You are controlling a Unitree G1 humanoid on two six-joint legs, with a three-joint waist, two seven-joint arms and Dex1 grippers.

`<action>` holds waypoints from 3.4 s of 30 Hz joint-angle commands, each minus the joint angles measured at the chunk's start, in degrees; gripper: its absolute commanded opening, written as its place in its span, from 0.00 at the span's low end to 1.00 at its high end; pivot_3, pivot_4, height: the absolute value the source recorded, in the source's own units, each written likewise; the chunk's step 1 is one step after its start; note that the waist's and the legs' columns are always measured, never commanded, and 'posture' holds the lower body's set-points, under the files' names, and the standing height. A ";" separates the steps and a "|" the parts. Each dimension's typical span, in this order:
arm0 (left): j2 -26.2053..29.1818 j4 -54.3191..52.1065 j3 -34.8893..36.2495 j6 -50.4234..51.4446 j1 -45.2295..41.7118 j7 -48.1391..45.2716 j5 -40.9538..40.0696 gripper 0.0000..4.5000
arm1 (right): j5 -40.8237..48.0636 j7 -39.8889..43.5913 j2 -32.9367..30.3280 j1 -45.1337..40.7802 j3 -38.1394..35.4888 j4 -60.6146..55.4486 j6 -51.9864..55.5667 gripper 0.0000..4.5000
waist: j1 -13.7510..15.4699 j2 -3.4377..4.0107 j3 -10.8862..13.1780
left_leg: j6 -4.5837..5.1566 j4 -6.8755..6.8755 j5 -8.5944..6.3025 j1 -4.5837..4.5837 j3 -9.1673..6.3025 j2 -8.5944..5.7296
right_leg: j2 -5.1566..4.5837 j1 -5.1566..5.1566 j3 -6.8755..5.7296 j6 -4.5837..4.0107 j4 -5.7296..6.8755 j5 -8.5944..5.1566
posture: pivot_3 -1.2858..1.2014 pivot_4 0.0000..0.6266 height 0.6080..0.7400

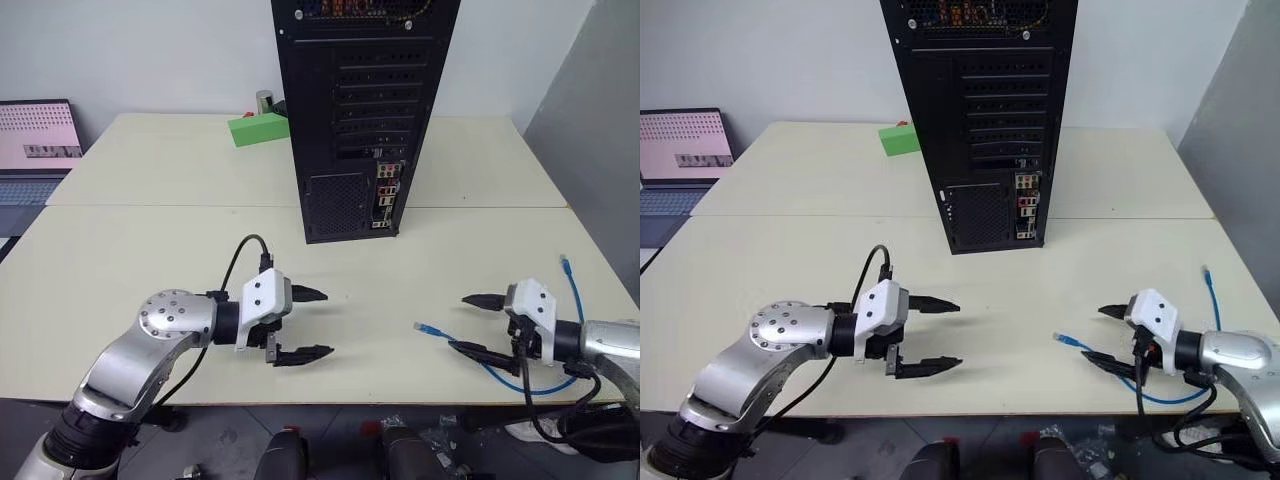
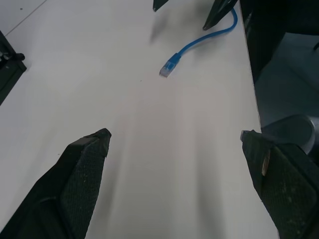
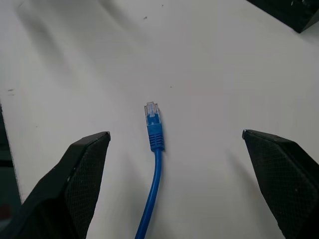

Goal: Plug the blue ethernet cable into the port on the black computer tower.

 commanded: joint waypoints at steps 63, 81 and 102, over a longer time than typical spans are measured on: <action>-13.87 26.74 -10.07 -20.72 -15.17 -9.23 12.06 0.69 | -9.34 3.64 13.38 -24.90 21.25 0.07 3.70 0.02 | 0.15 0.00 0.00 | 0.00 0.06 0.00 -0.04 -0.09 0.00 | 0.03 -0.02 -0.10 -0.08 0.04 0.05 | 0.52 0.24 1.00; -15.02 28.75 -10.16 -22.13 -16.18 -10.13 13.12 0.06 | -10.52 4.33 12.75 -25.55 22.19 0.26 2.50 0.02 | 0.13 0.00 0.00 | 0.00 0.06 0.00 -0.04 -0.11 0.00 | 0.03 -0.02 -0.12 -0.08 0.04 0.05 | 0.52 0.24 1.00; -14.08 35.69 -6.23 -52.99 -11.42 -3.67 19.85 0.06 | 9.25 4.61 7.89 -19.04 5.14 -4.03 20.42 0.79 | 0.23 0.00 0.00 | 0.00 0.06 0.00 -0.05 -0.10 0.00 | 0.00 0.00 -0.11 -0.09 0.02 0.06 | 0.52 0.24 1.00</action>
